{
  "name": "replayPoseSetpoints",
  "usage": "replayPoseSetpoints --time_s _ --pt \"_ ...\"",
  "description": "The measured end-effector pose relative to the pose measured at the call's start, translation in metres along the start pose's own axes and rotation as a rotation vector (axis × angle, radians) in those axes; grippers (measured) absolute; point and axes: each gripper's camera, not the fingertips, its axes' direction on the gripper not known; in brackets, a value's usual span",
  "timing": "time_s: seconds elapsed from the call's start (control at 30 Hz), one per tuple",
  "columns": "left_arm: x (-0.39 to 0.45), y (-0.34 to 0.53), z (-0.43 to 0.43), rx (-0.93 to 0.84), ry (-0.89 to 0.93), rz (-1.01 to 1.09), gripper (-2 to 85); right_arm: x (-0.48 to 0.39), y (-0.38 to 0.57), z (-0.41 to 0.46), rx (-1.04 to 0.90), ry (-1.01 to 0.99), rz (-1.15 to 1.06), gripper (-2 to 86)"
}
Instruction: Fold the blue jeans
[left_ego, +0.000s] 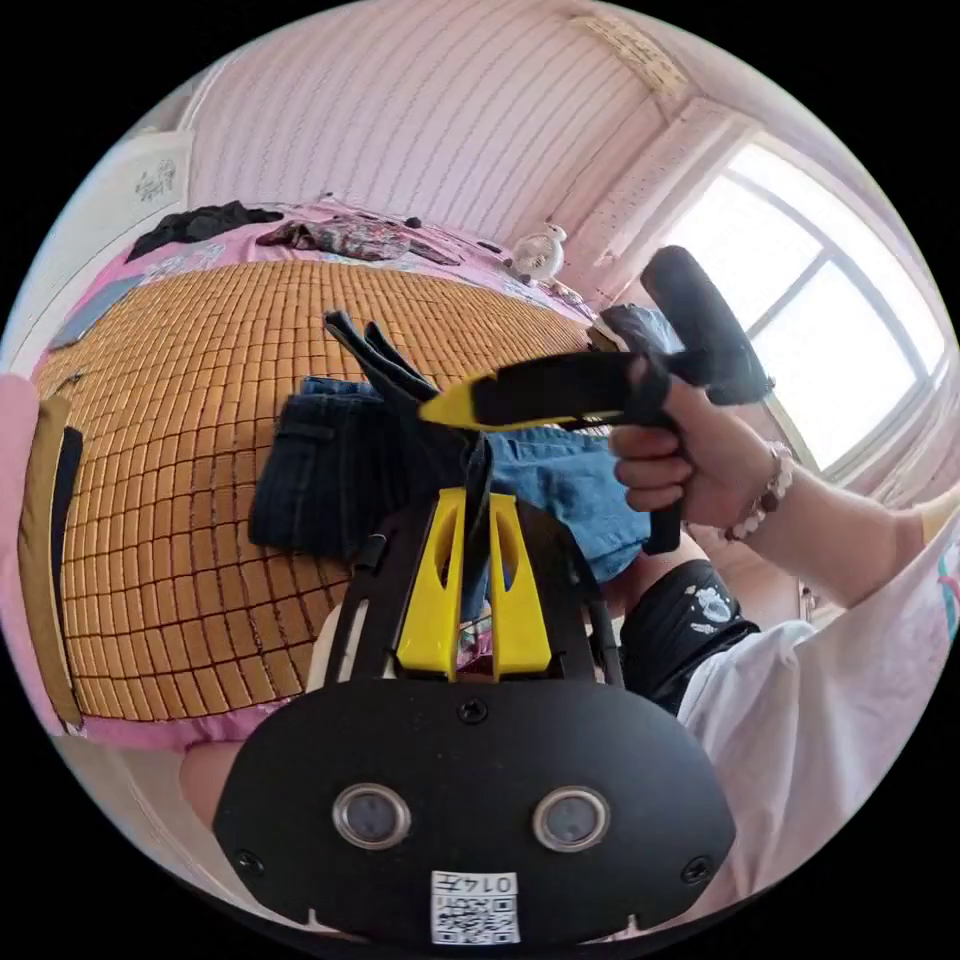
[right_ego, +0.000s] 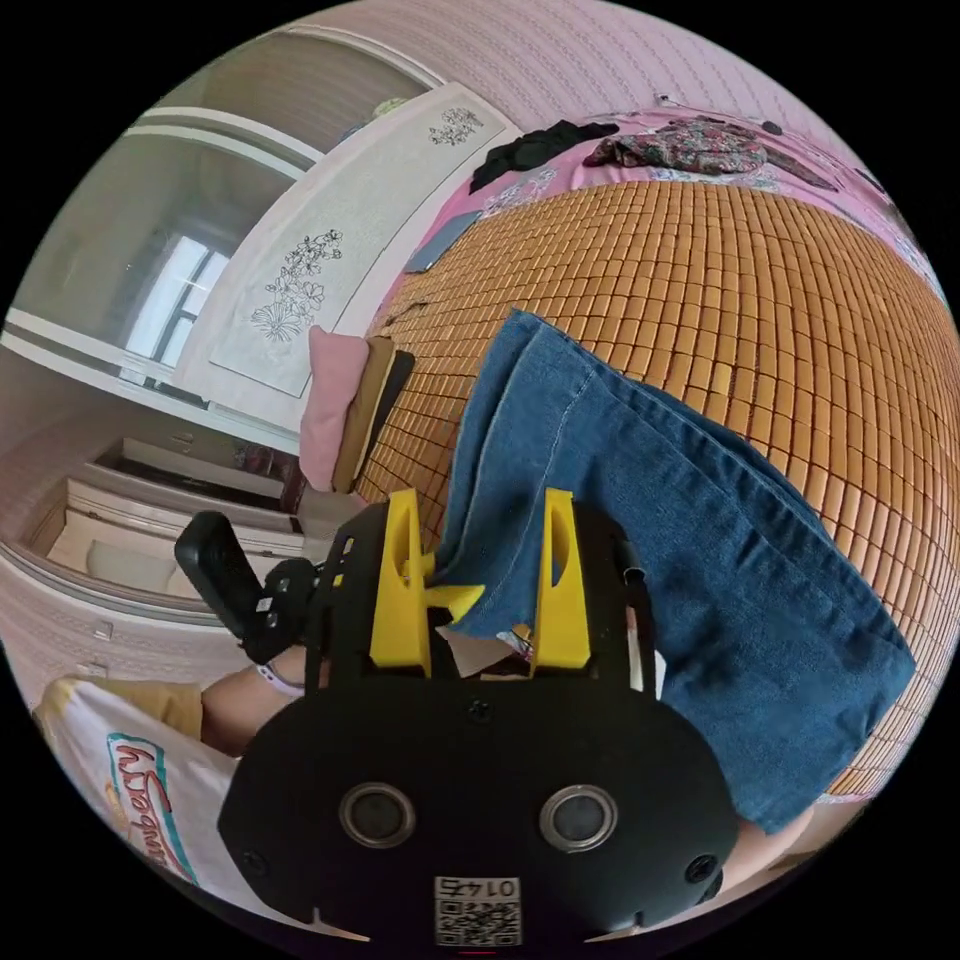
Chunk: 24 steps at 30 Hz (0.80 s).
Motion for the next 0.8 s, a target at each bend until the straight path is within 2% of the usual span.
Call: replayPoseSetpoints --time_s 0.07,0.13,0.27,0.37,0.5,0.57,0.6,0.7,0.8 --pt "0.017 0.001 0.008 -0.033 -0.018 0.051 4.8 -0.005 -0.007 0.024 -0.070 0.207 -0.038 7.7" --pt "0.024 0.003 0.008 -0.047 -0.010 0.064 5.2 0.004 -0.002 0.028 -0.075 0.281 -0.052 3.7" --pt "0.008 0.007 -0.031 0.079 0.130 -0.006 4.6 0.059 0.035 -0.032 0.038 0.163 0.036 1.5" --pt "-0.023 0.005 -0.047 0.108 -0.018 -0.104 3.6 0.106 0.088 -0.113 0.186 0.175 0.143 1.0" --pt "-0.079 -0.030 -0.037 0.041 -0.200 -0.262 7.1 0.149 0.162 -0.220 0.329 0.412 0.315 0.7" --pt "-0.094 -0.050 -0.026 0.012 -0.256 -0.300 8.4 0.164 0.204 -0.279 0.418 0.628 0.410 0.6" --pt "-0.102 -0.062 -0.013 -0.054 -0.246 -0.328 8.7 0.167 0.213 -0.293 0.441 0.667 0.437 0.6" --pt "-0.108 -0.078 0.026 -0.285 -0.256 -0.352 6.5 0.179 0.239 -0.346 0.510 0.777 0.523 0.7" --pt "-0.098 -0.081 0.020 -0.302 -0.287 -0.257 3.5 0.187 0.239 -0.366 0.493 0.910 0.521 0.7"
